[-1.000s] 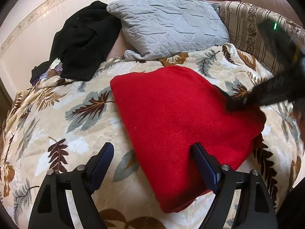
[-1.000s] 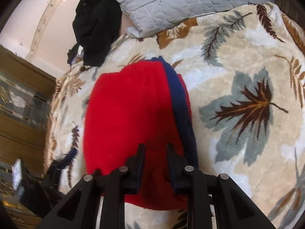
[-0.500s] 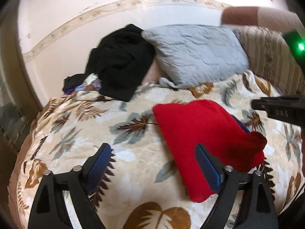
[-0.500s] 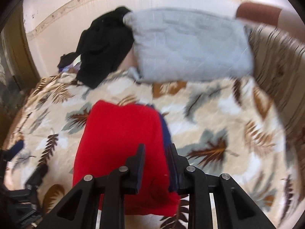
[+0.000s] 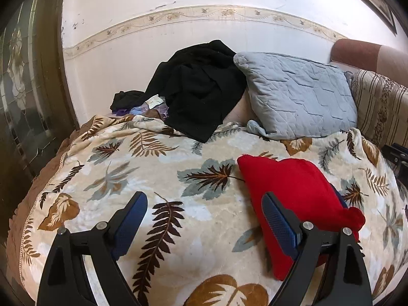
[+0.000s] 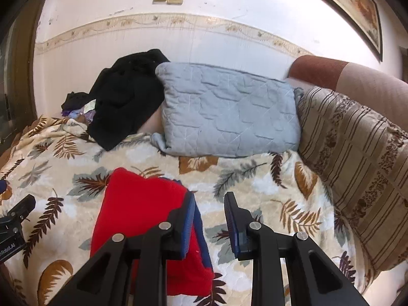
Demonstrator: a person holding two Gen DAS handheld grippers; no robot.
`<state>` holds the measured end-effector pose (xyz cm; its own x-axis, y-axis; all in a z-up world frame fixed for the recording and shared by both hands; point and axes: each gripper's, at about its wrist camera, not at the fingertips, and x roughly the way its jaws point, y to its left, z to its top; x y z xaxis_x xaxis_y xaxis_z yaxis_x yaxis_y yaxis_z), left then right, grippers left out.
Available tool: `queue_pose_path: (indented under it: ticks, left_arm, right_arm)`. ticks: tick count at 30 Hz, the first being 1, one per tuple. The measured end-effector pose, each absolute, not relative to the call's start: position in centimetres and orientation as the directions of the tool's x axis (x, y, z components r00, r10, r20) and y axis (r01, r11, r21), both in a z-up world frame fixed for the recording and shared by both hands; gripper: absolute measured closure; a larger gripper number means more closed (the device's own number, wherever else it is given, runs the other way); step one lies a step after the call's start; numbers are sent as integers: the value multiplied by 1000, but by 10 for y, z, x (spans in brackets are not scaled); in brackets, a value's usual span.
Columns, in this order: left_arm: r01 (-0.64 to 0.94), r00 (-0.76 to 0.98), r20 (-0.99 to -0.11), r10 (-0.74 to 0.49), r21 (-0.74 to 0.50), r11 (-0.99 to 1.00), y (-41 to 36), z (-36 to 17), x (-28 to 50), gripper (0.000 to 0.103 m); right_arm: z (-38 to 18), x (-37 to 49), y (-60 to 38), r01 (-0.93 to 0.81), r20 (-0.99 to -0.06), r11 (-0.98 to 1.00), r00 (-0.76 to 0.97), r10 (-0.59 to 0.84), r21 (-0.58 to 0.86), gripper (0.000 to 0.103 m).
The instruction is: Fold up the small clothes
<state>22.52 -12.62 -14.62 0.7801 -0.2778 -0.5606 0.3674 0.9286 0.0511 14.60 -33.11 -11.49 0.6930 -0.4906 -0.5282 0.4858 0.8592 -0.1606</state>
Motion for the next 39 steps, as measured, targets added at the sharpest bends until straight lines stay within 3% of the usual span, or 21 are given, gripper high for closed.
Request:
queue_pose_path:
  ticks: [39]
  left_arm:
    - [386, 806, -518, -286, 95, 917, -154, -148, 218, 11]
  right_arm:
    - [-112, 136, -344, 539, -480, 826, 687, -546, -167, 75]
